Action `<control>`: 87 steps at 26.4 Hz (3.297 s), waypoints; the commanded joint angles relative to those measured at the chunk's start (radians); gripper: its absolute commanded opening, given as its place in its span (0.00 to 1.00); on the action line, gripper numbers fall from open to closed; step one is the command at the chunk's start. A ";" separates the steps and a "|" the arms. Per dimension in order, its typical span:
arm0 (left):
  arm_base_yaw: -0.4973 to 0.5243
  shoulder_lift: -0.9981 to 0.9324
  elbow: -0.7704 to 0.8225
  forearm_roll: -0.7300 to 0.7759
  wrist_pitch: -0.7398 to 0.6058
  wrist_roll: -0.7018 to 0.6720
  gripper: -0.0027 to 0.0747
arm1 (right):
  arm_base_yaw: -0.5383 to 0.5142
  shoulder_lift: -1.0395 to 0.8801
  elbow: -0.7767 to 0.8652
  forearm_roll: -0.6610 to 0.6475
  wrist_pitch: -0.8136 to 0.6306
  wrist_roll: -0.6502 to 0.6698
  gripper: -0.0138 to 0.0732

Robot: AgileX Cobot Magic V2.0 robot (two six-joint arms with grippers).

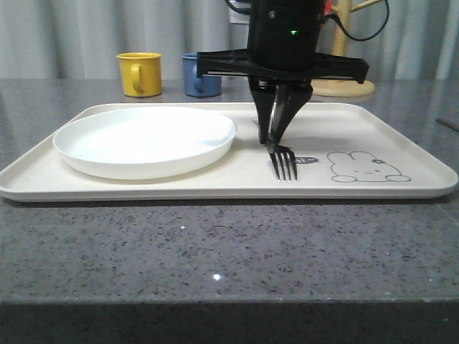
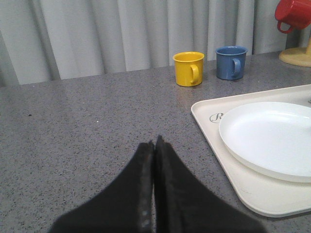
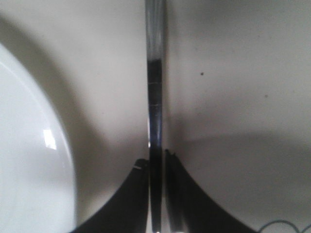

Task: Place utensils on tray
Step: 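Lower the fork onto the tray beside the plate and release, then move the right gripper back to the metal chopsticks, then grasp the chopsticks and place them on the tray beside the fork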

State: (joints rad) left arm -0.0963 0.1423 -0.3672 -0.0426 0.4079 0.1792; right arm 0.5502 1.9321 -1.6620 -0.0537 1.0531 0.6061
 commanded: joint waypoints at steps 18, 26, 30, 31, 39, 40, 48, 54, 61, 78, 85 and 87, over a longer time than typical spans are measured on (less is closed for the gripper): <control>0.002 0.011 -0.027 -0.011 -0.082 -0.012 0.01 | -0.223 -0.192 -0.162 -0.004 0.282 -0.280 0.49; 0.002 0.011 -0.027 -0.011 -0.082 -0.012 0.01 | -0.483 -0.302 0.021 0.015 0.247 -0.417 0.49; 0.002 0.011 -0.027 -0.011 -0.082 -0.012 0.01 | -0.602 -0.329 0.151 0.071 0.197 -0.530 0.49; 0.002 0.011 -0.027 -0.011 -0.082 -0.012 0.01 | -0.623 -0.329 0.176 0.089 0.185 -0.554 0.49; 0.002 0.011 -0.027 -0.011 -0.082 -0.012 0.01 | -0.642 -0.263 0.278 0.118 0.073 -0.599 0.49; 0.002 0.011 -0.027 -0.011 -0.082 -0.012 0.01 | -0.642 -0.253 0.278 0.120 0.070 -0.600 0.49; 0.002 0.011 -0.027 -0.011 -0.082 -0.012 0.01 | -0.642 -0.210 0.278 0.121 0.060 -0.600 0.43; 0.002 0.011 -0.027 -0.011 -0.082 -0.012 0.01 | -0.642 -0.247 0.271 0.121 0.065 -0.583 0.20; 0.002 0.011 -0.027 -0.011 -0.082 -0.012 0.01 | -0.609 -0.342 0.191 0.123 0.149 -0.507 0.20; 0.002 0.011 -0.027 -0.011 -0.082 -0.012 0.01 | -0.203 -0.207 0.111 0.162 0.043 -0.249 0.23; 0.002 0.011 -0.027 -0.011 -0.082 -0.012 0.01 | -0.203 -0.165 0.111 0.187 0.034 -0.249 0.23; 0.002 0.011 -0.027 -0.011 -0.082 -0.012 0.01 | -0.203 -0.156 0.111 0.187 0.052 -0.249 0.23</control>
State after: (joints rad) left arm -0.0963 0.1423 -0.3672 -0.0426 0.4079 0.1792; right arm 0.3487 1.8143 -1.5207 0.1262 1.1065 0.3579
